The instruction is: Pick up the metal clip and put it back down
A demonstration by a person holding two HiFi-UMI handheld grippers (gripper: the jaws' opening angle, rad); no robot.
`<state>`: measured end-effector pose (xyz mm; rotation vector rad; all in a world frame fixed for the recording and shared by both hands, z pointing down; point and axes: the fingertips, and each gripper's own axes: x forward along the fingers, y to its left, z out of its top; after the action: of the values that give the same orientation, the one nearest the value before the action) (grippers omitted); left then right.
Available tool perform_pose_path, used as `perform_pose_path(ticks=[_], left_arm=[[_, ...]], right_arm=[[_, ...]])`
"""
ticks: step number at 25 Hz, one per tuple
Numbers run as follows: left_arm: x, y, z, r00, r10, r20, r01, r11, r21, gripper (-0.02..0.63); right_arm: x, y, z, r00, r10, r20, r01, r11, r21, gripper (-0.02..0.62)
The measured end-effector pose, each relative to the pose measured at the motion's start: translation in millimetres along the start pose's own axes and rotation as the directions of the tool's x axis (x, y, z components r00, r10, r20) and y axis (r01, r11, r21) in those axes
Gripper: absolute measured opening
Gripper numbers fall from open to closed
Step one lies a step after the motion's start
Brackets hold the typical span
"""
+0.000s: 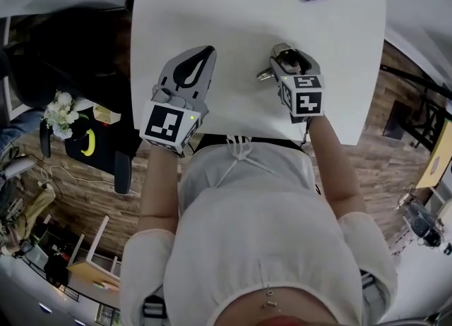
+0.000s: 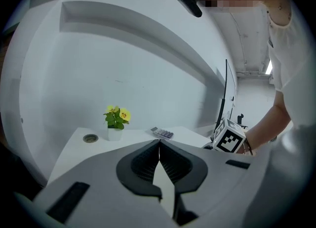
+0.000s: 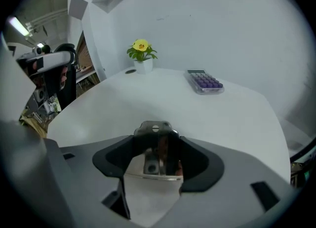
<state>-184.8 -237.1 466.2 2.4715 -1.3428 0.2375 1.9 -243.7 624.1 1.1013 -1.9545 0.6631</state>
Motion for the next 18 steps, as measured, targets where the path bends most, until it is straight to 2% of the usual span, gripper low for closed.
perform_pose_path(ticks=[9, 14, 18], left_arm=[[-8, 2, 10, 1.000, -0.021, 0.001, 0.021, 0.999, 0.038, 0.018], [-20, -6, 31, 0.999, -0.030, 0.031, 0.028, 0.996, 0.088, 0.018], [-32, -18, 53, 0.997, -0.040, 0.068, 0.031, 0.991, 0.127, 0.018]], right_arm=[[-5, 4, -3, 1.000, -0.001, -0.008, 0.001, 1.000, 0.002, 0.293], [-34, 3, 16, 0.995, -0.037, 0.093, 0.037, 0.999, -0.001, 0.291], [-76, 0, 44, 0.976, -0.077, 0.206, 0.079, 0.997, -0.002, 0.291]])
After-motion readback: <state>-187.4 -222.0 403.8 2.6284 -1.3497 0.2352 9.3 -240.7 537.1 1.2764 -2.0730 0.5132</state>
